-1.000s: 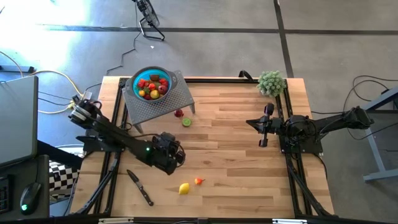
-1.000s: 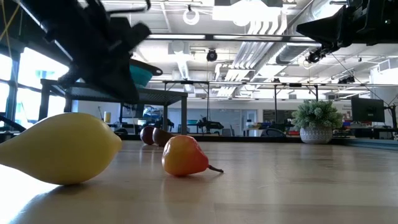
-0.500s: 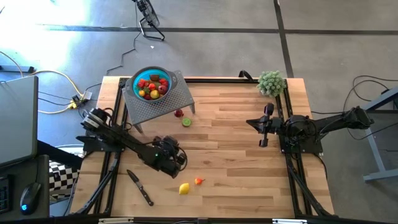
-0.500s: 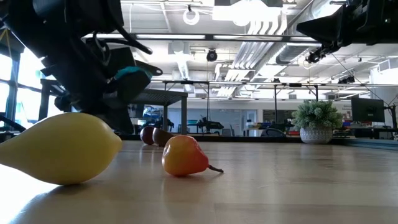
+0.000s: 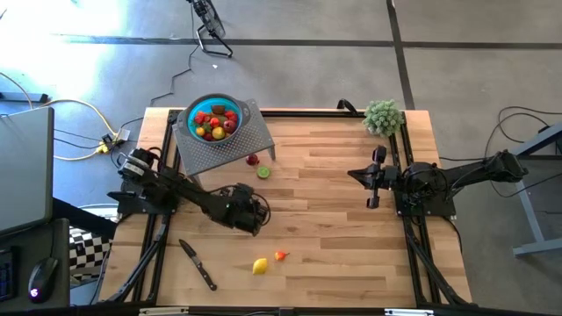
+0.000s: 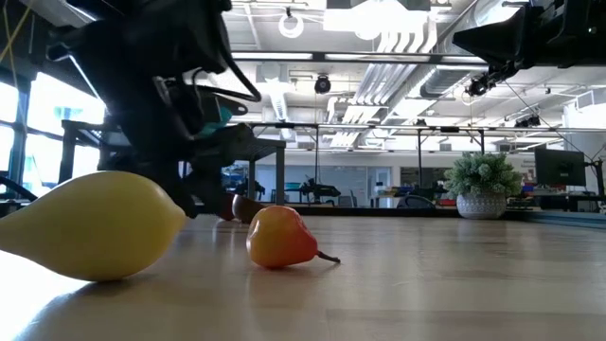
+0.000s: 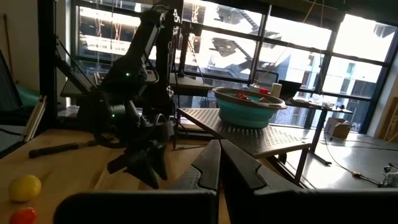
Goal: Pick & Place Fruit
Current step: Put the half brown kiwi into the blue strainer bowl on the shelf
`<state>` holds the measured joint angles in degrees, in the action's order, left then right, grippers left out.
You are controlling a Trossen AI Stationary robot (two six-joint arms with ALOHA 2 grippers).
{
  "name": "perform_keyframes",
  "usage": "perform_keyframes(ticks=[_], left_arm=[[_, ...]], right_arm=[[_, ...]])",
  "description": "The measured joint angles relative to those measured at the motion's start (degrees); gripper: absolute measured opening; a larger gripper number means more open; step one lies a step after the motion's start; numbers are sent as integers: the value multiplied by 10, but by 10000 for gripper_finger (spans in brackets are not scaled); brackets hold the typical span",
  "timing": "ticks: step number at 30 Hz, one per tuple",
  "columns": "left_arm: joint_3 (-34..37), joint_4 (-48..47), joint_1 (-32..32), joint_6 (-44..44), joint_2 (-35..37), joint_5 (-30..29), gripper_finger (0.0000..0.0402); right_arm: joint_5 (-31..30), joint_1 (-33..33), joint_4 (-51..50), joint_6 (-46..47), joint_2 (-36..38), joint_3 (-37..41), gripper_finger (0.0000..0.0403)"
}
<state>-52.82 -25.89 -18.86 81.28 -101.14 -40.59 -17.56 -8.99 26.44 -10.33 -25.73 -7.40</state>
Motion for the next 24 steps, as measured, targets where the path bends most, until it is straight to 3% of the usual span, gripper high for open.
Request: perform_keyframes(ticks=[7,13,24], left_arm=[[0,32,24,0,0,0,312],[0,73,28,-46,0,-1,384],[0,112,32,-104,0,-20,392]], right_arm=[[0,0,0,0,0,0,2],[0,0,0,0,0,0,2],[0,0,0,0,0,0,2]])
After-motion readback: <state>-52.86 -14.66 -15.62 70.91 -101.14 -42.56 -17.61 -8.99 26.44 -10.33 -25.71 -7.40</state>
